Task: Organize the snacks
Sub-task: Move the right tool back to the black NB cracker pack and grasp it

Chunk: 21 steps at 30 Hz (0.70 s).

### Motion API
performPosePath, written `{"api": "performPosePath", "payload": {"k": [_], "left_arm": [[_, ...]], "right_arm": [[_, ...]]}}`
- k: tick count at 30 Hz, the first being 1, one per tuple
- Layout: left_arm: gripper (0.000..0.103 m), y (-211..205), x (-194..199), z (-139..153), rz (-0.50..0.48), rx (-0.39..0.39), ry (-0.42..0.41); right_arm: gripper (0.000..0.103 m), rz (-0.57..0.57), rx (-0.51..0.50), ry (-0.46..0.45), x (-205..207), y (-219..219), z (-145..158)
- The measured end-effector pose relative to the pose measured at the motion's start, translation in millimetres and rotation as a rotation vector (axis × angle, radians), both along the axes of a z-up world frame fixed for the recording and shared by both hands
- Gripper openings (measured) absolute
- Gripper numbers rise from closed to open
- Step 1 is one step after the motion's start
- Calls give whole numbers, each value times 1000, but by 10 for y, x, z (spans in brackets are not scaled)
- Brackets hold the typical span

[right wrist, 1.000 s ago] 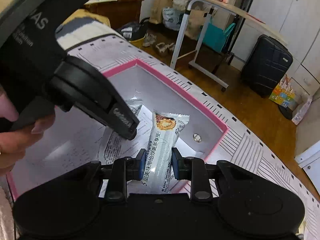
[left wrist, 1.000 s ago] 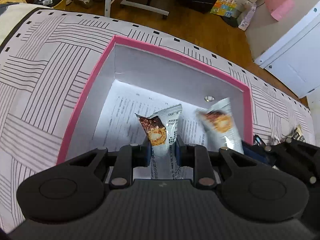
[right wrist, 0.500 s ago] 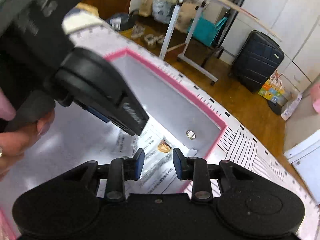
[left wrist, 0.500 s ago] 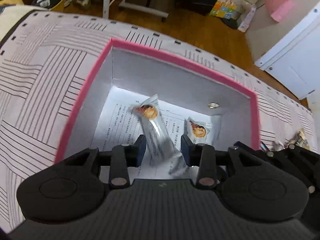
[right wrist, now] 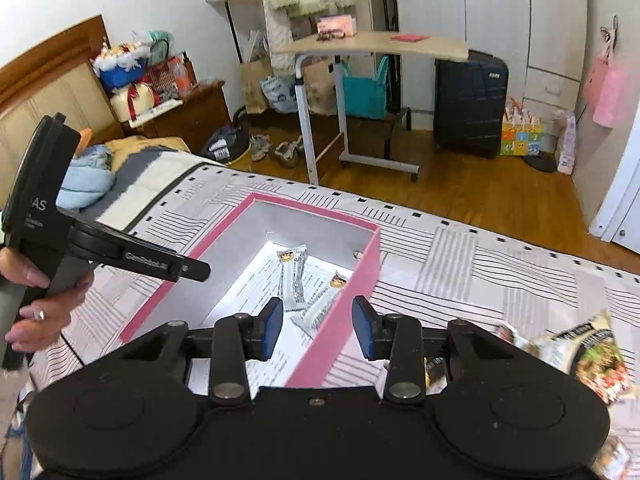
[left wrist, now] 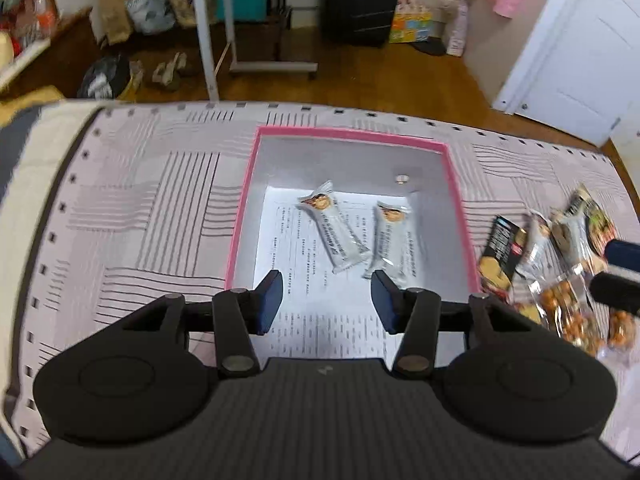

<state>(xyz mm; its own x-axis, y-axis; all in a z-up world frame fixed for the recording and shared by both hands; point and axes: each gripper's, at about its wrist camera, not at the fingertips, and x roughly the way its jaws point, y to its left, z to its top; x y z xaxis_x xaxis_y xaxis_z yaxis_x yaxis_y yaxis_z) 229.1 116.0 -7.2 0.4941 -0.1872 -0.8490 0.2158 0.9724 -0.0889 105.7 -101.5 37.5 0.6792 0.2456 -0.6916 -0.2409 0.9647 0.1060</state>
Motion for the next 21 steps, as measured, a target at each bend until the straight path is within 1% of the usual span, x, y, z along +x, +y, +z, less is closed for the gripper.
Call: {"api": "performPosePath", "payload": {"k": [1,3,4,5,6,7,9,13,14,15,16,18,21], "left_arm": [[51,-48,-89,67,-19,10,-17],[52,-163,-253,158,-57,4,-38],[52,-229,-332,202,-67,-1,-56],[53,-299,-401,236,-75,4,-83],[54,-380,-456,254,-78,15,-100],[54,-444,-499,267,-85,13,-105],[54,-582,-588,285,-114,-25,-105],[54,-959,-739,165,-199,-68,-63],[53,-1066,-766,99,-226,-76,-40],[52,-1166,-793,19,-247,-94,-6],[52,-1253,-812,-60,-265,-111,25],[50,-1439,-858,-221,-299,-131,74],[48,-1688,-952,-480,-326,-130,95]], "right_arm": [[45,-4,7,-1,-47,-40,-4],[45,-13,34,-2,-199,-133,9],[45,-23,40,-2,-216,-179,3],[45,-35,41,-6,-329,-244,-13],[46,-46,40,-9,-354,-273,-26],[47,-64,37,-13,-476,-344,-46],[49,-80,38,-15,-630,-422,-125],[56,-104,76,3,-817,-584,-365],[59,-122,97,13,-847,-629,-467],[64,-143,115,25,-859,-655,-551],[66,-167,133,40,-889,-702,-634],[66,-202,146,60,-901,-722,-841],[67,-209,130,70,-883,-733,-1161]]}}
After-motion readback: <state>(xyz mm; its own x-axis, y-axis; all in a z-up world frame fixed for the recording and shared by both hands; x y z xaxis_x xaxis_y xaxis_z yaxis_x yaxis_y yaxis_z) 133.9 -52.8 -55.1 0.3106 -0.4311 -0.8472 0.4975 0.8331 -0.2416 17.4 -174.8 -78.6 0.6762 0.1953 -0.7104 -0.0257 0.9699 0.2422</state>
